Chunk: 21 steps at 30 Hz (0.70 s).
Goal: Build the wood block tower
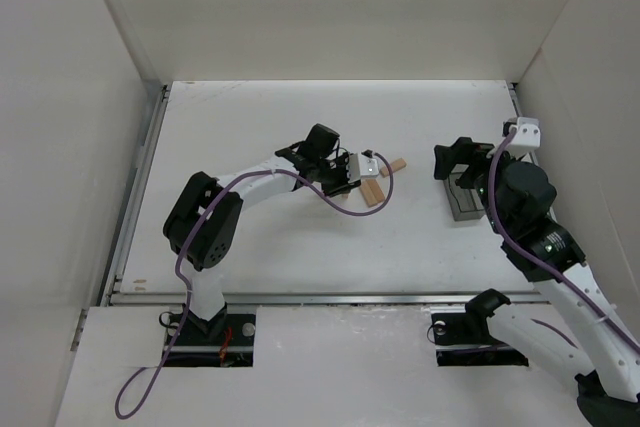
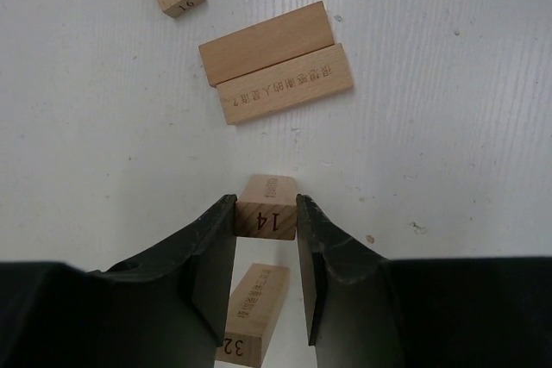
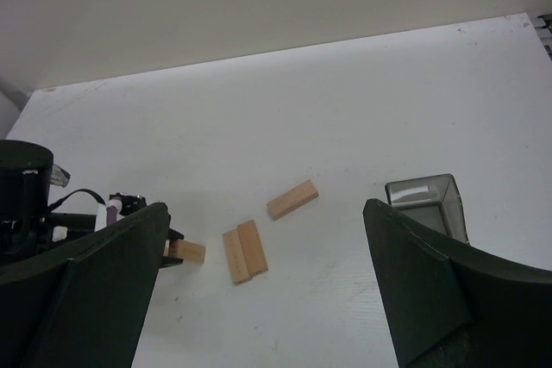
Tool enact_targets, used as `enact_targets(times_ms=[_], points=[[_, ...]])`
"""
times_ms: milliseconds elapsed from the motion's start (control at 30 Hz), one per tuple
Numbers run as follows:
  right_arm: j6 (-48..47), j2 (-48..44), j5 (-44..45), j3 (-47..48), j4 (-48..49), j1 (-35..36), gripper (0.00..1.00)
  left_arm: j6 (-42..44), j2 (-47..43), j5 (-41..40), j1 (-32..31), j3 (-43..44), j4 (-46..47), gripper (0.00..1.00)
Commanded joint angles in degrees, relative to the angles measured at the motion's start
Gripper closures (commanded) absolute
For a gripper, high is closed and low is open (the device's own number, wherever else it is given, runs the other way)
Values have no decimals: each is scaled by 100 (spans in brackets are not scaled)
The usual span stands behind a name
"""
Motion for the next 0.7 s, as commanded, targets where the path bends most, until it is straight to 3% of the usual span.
enact_targets(times_ms=[0,300,667], points=[[64,-4,-6,-10,48,-19,0,76,-55,168,9,-103,-104,71],[64,48,-59,-10,48,-19,0,76,-108,168,9,2,-157,56],[117,338,-59,166,-4,-19,0,76,-319,168,9,186,-218,54]])
